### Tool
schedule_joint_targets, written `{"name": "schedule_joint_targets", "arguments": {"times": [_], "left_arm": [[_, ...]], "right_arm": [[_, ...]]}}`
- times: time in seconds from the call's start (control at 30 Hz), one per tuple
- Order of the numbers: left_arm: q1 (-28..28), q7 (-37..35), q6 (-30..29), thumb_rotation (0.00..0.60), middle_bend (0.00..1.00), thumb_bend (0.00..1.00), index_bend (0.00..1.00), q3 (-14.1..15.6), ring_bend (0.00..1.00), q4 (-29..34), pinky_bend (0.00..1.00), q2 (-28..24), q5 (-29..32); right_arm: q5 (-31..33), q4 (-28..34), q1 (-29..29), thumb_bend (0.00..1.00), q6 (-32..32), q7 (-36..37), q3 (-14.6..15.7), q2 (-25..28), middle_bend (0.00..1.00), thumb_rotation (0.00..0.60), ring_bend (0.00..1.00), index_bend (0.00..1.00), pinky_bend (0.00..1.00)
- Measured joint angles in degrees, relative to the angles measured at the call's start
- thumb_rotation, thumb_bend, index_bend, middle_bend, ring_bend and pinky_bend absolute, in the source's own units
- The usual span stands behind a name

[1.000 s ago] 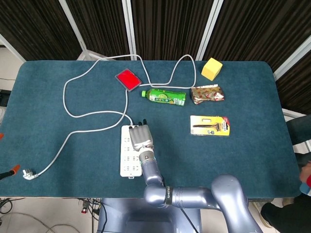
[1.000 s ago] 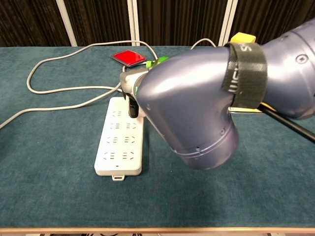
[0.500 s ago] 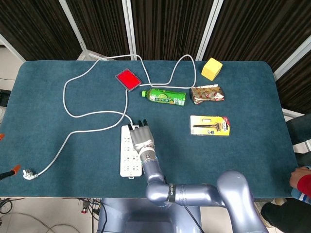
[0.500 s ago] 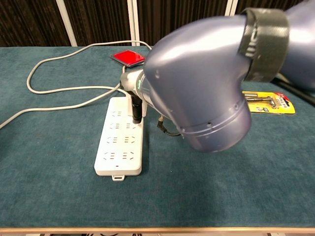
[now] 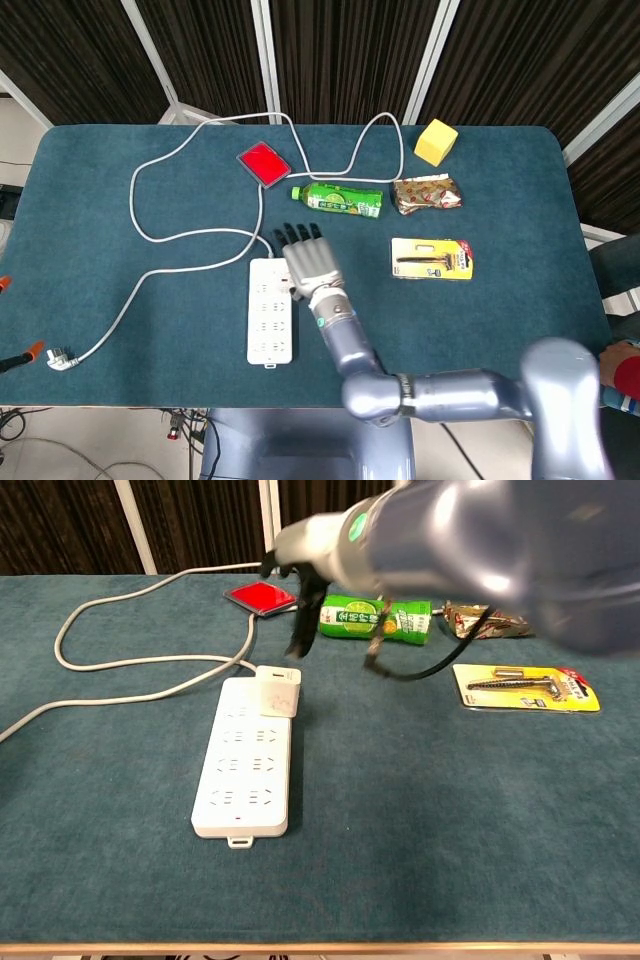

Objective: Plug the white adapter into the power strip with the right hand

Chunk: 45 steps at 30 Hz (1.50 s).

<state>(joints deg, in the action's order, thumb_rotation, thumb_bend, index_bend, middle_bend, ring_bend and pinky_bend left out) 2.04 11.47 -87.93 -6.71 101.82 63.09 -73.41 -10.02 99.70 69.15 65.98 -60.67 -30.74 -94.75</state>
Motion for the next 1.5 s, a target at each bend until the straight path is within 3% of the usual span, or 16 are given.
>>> {"name": "schedule_joint_targets", "arguments": {"times": [0.1,0.23,0.6,0.77,0.87,0.93,1.03,1.1,1.2,1.3,1.5], "left_arm": [[0.01,0.12,0.03,0.6,0.0,0.06,0.16,0.07,0.0,0.1,0.0,0.03,-0.1],[-0.02,0.24,-0.02,0.6,0.0,0.06,0.16,0.23,0.0,0.2,0.0,0.07,-0.36],[0.04,0.41,0.24,0.6,0.0,0.06,0.16,0.18,0.0,0.19,0.0,0.03,0.0],[0.02,0.4,0.27,0.6,0.0,0.06,0.16,0.2,0.0,0.27,0.0,-0.06,0.02],[-0.02,0.17,0.28,0.6,0.0,0.06,0.16,0.18,0.0,0.31,0.0,-0.21,0.05],[-0.01,0.08,0.43,0.6,0.0,0.06,0.16,0.21,0.0,0.34,0.0,-0.27,0.08],[0.09,0.12,0.81,0.6,0.0,0.06,0.16,0.35,0.0,0.42,0.0,-0.35,0.1],[0.14,0.13,0.99,0.6,0.0,0.06,0.16,0.47,0.0,0.53,0.0,-0.43,-0.01],[0.14,0.05,1.07,0.6,0.0,0.06,0.16,0.62,0.0,0.63,0.0,-0.53,-0.21],[0.13,0.13,1.03,0.6,0.0,0.06,0.16,0.59,0.0,0.67,0.0,-0.53,-0.1],[0.18,0.36,1.21,0.6,0.0,0.06,0.16,0.66,0.0,0.78,0.0,-0.58,0.03]], "right_arm": [[-0.73,3.33,-2.15,0.34,-0.26,2.41,0.55,4.19,0.05,0.6,0.08,0.0,0.01],[-1.25,4.74,-3.88,0.33,-0.46,5.17,2.28,7.22,0.18,0.6,0.13,0.04,0.01],[0.23,2.01,-3.01,0.33,-0.32,7.3,5.69,8.46,0.28,0.6,0.16,0.45,0.01],[1.25,1.28,-2.19,0.33,-0.09,7.16,6.57,8.31,0.39,0.6,0.25,0.61,0.03],[0.41,0.87,-1.87,0.33,0.08,7.28,7.14,8.16,0.47,0.6,0.37,0.7,0.28],[-0.56,0.79,-1.64,0.33,0.1,7.69,7.84,8.19,0.51,0.6,0.47,0.76,0.55],[-0.35,1.19,-1.25,0.34,0.04,7.76,8.3,8.56,0.58,0.6,0.59,0.84,0.76],[-0.26,1.39,-0.89,0.38,0.17,7.66,8.54,8.71,0.62,0.6,0.66,0.9,0.83],[0.82,1.77,-0.37,0.54,0.35,7.19,8.72,8.89,0.68,0.6,0.76,0.97,0.93],[2.16,2.44,0.5,0.7,0.86,6.62,8.86,8.98,0.71,0.6,0.8,1.0,0.97],[4.61,3.21,2.5,0.77,1.22,3.65,9.76,8.92,0.72,0.6,0.81,1.0,0.98]]}}
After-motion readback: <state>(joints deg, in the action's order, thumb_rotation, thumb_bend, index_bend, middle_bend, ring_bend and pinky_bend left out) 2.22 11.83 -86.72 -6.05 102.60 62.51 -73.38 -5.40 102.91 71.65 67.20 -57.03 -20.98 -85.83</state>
